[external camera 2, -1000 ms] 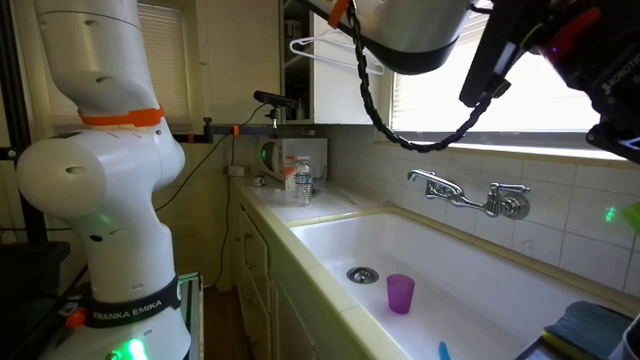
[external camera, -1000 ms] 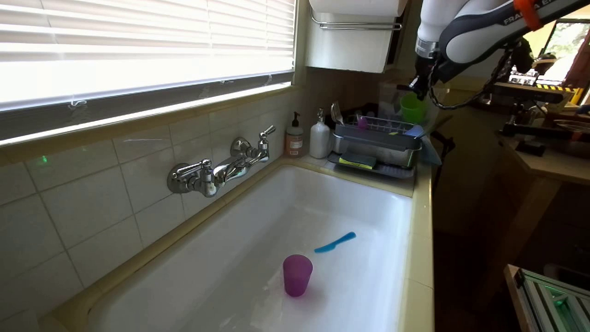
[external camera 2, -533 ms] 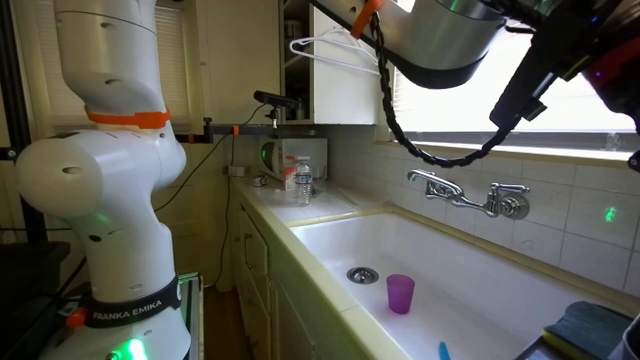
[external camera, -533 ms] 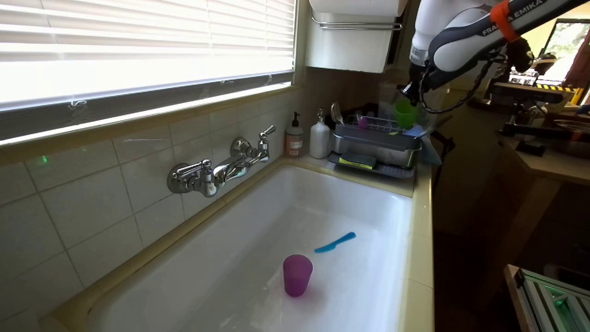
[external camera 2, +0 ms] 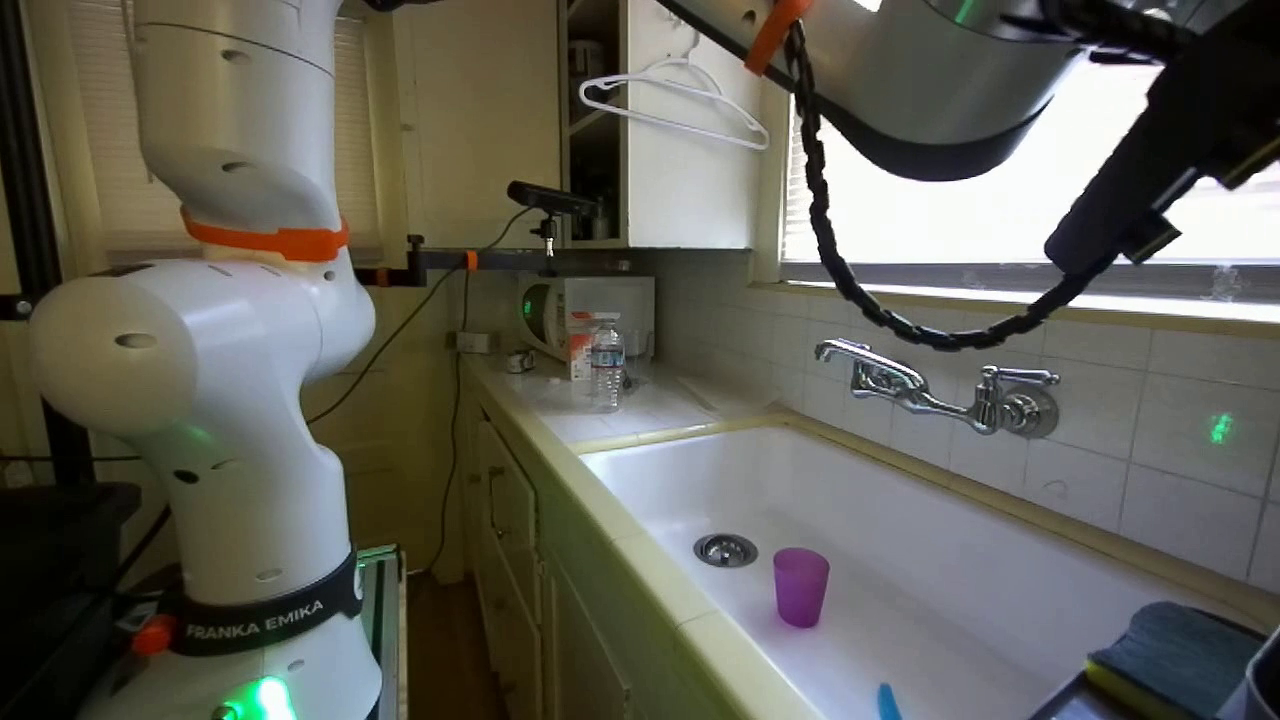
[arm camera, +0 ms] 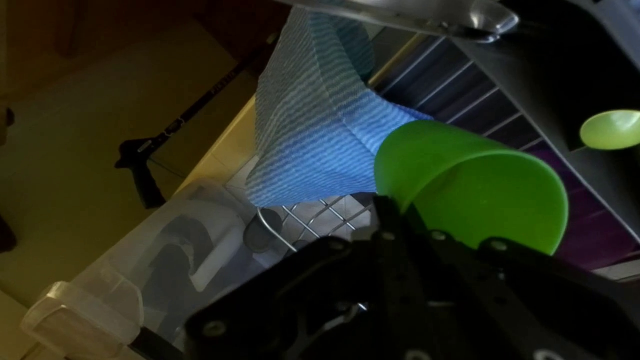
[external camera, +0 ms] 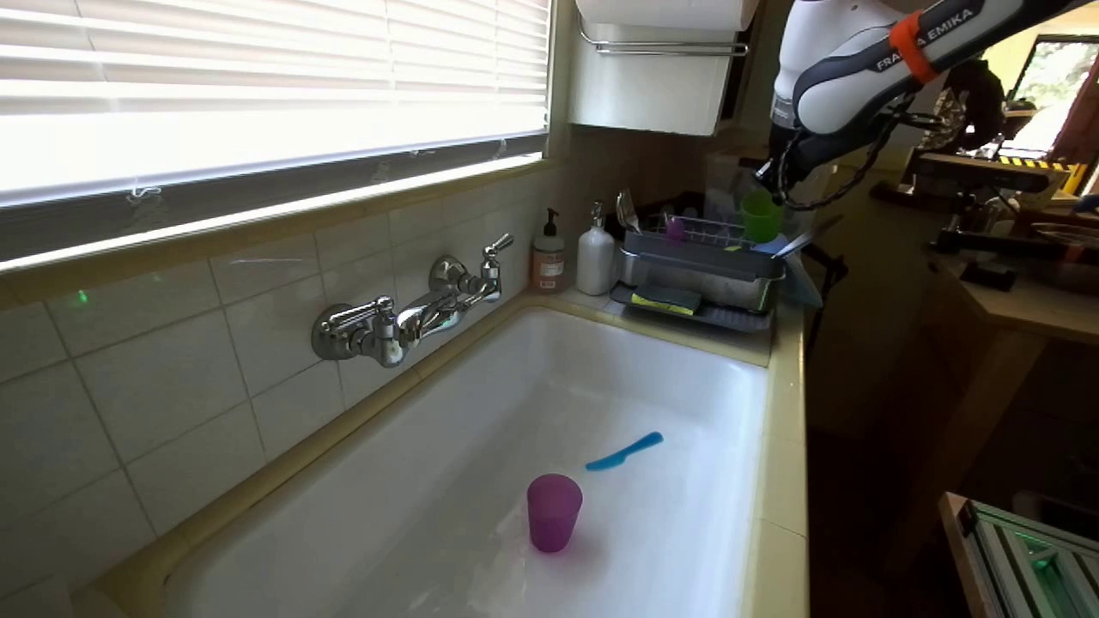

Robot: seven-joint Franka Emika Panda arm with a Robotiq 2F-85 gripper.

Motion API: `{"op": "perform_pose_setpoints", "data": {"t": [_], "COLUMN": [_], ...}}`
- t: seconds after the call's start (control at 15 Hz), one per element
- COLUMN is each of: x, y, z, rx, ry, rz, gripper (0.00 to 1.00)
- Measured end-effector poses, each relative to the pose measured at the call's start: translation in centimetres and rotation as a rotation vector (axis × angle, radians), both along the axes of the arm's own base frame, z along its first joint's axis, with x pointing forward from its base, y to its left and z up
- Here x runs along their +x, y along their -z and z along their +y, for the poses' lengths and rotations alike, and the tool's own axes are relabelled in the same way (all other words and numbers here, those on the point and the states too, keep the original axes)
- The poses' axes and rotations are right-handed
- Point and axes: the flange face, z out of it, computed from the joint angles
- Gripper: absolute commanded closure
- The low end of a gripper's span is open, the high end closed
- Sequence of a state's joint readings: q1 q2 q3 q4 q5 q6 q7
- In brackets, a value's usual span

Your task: Push the faucet to the left then pour the liquid out of the green cup and place the cup on the dishrack.

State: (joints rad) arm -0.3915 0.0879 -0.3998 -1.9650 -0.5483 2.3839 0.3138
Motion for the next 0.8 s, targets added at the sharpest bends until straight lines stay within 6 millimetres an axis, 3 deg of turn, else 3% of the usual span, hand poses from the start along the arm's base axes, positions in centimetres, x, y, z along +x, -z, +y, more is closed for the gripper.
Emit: {"op": "perform_pose_setpoints", "data": {"t": [0.6,0.67,0.73,0.8], "x": [2.9,3.1,3.4,3.6], "y": [2.9,3.1,3.3,3.5], "z": [-1.9,-2.0,-2.1,-2.2], "rx": [0.074,0.083,0.091,0.099], "ry": [0.051,0.057,0.064,0.07], "rz": [-0.087,-0.095,-0.102,-0.107], "gripper": [0.99,0.91,0.69,0.66]}}
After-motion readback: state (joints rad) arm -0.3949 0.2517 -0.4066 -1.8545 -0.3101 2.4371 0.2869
